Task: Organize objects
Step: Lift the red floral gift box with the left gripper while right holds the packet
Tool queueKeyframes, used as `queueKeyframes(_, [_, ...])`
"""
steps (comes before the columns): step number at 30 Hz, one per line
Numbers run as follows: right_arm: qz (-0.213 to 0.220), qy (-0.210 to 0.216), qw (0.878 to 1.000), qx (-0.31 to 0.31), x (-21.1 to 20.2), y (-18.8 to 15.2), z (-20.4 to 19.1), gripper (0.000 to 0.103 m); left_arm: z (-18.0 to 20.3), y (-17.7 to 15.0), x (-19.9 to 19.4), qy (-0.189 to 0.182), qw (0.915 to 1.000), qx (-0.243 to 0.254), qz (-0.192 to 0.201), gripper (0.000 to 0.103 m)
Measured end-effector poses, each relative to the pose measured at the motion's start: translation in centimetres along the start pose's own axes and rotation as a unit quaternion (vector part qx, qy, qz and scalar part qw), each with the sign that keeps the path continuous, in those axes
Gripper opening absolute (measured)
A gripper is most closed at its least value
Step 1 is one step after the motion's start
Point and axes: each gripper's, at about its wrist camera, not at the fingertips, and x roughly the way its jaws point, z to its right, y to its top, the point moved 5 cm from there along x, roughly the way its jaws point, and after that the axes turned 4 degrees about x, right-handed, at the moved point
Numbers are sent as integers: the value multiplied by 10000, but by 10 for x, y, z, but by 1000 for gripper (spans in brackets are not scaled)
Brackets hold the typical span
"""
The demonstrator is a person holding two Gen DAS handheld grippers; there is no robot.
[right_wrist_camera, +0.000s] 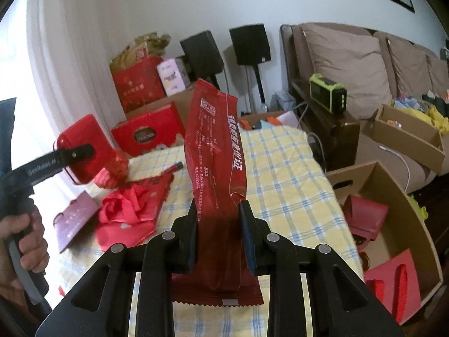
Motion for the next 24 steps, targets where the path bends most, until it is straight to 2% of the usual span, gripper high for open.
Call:
queueKeyframes(5, [81, 176, 9996, -184, -29, 11, -10, 26, 3, -5, -32, -143, 9999, 7, -36, 61])
queueKeyframes(11, [195, 262, 9960, -830, -68, 19, -20, 26, 6, -14, -57, -183, 9998, 109, -41, 61])
queueKeyframes(14, [140, 337, 9957, -851, -84, 15, -14, 26, 10, -16, -57, -66, 9998, 194, -79, 61])
queueKeyframes(19, [217, 321, 9947, -955, -106, 9, 5, 26, 23, -16, -63, -313, 9994, 98, -50, 61])
queueKeyframes(24, [207, 241, 9975, -636, -111, 11, 34, 26, 47, -10, -70, -570, 9983, 99, -37, 61])
